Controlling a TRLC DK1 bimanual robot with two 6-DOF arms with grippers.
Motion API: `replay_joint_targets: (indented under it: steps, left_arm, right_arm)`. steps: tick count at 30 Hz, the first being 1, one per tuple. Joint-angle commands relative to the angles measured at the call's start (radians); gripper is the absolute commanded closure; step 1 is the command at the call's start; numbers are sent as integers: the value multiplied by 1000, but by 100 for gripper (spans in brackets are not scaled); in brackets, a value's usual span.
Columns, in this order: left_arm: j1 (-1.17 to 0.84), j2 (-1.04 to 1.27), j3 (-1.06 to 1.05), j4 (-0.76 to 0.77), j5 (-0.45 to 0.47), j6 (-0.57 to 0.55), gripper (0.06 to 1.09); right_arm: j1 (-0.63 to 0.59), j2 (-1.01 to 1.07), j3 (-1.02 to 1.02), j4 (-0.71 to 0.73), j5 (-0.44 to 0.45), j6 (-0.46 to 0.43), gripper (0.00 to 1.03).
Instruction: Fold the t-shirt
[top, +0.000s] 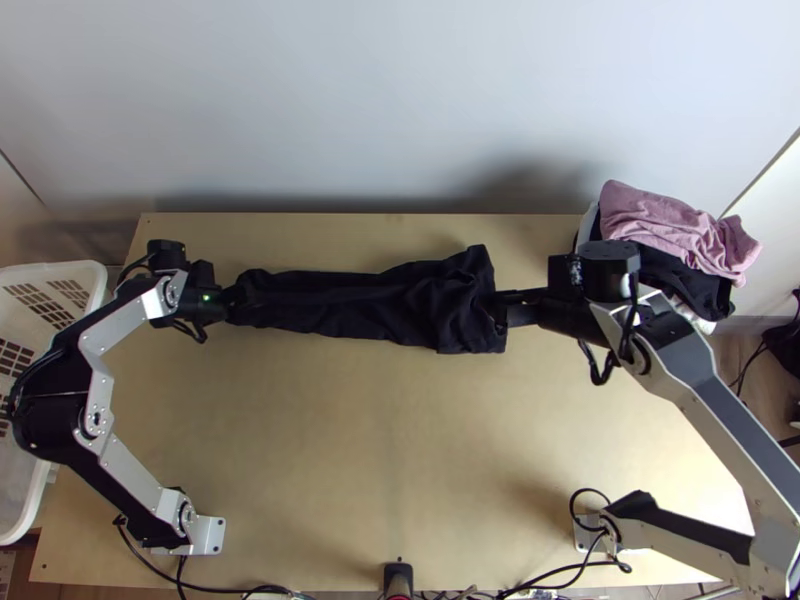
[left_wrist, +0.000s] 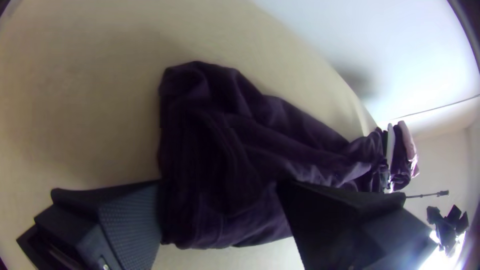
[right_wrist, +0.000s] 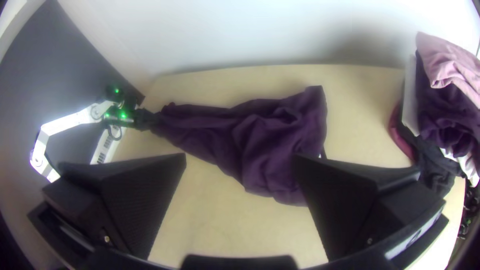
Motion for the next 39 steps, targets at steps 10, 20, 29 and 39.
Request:
replay_joint_targets:
  steps: [10,20,29,39]
  left_arm:
    - [63,-43,-62,68,99,-142,105]
    - [449,-310,-201,-321,180,265,105]
    - [550,-487,-177,-522,180,454,105]
    - [-43,-557,-92,-263,71,16,105]
  right_arm:
    - [2,-38,18,-48,-6,-7,5]
    - [12,-40,13,-14,-6,-7,5]
    - [11,-51,-16,-8,-6,-7,5]
    - [11,-75,-53,6,-6,-6,5]
